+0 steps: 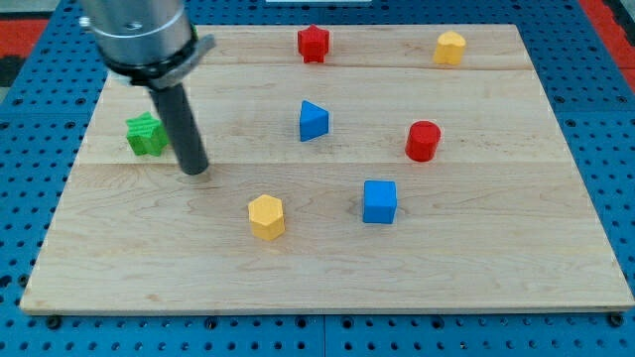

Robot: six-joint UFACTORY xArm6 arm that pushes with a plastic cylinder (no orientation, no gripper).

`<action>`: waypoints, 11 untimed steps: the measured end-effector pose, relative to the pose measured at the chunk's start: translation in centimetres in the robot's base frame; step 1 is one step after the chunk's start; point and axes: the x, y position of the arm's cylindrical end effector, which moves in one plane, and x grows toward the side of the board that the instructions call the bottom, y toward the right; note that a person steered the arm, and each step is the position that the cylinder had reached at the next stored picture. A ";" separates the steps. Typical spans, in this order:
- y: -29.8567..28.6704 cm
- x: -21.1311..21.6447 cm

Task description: Place your arm towards the right of the red circle

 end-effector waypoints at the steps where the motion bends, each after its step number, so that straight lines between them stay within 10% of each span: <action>1: 0.7 -0.1; 5: 9.3 -0.1; 9: 33.8 -2.2; 11: 18.8 -3.8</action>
